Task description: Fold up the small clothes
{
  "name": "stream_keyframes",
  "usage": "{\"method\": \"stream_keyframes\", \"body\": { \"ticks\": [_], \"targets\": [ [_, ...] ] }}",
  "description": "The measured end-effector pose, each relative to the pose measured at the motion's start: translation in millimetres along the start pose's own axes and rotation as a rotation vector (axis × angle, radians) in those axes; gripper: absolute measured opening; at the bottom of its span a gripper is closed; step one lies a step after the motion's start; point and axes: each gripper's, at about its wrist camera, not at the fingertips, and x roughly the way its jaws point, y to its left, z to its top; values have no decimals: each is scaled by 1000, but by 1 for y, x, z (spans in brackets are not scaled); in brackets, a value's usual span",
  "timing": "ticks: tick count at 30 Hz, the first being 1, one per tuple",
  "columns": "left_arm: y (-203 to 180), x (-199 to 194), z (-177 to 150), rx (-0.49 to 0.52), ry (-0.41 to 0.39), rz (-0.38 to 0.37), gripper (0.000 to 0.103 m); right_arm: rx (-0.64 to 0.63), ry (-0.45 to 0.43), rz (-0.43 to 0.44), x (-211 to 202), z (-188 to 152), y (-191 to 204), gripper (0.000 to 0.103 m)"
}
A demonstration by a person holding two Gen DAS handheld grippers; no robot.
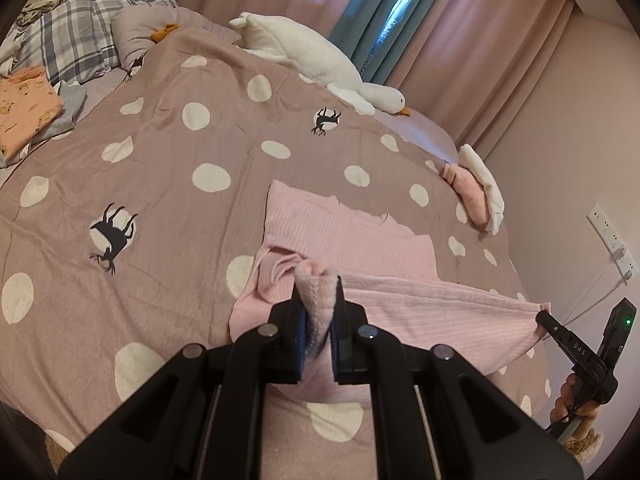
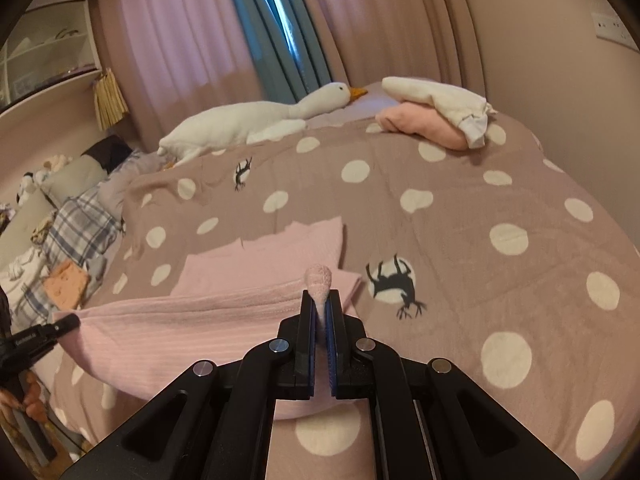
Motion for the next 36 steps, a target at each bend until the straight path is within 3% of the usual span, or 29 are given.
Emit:
{"method": "stream_keyframes", "body": {
  "ticks": [17,36],
  "targets": [
    [-8,6,36,0,-43,-22,9,11,-48,16,10,29,1,6],
    [-14,64,102,26,-48,8,9,21,-63,31,58,86,5,6]
  ]
}}
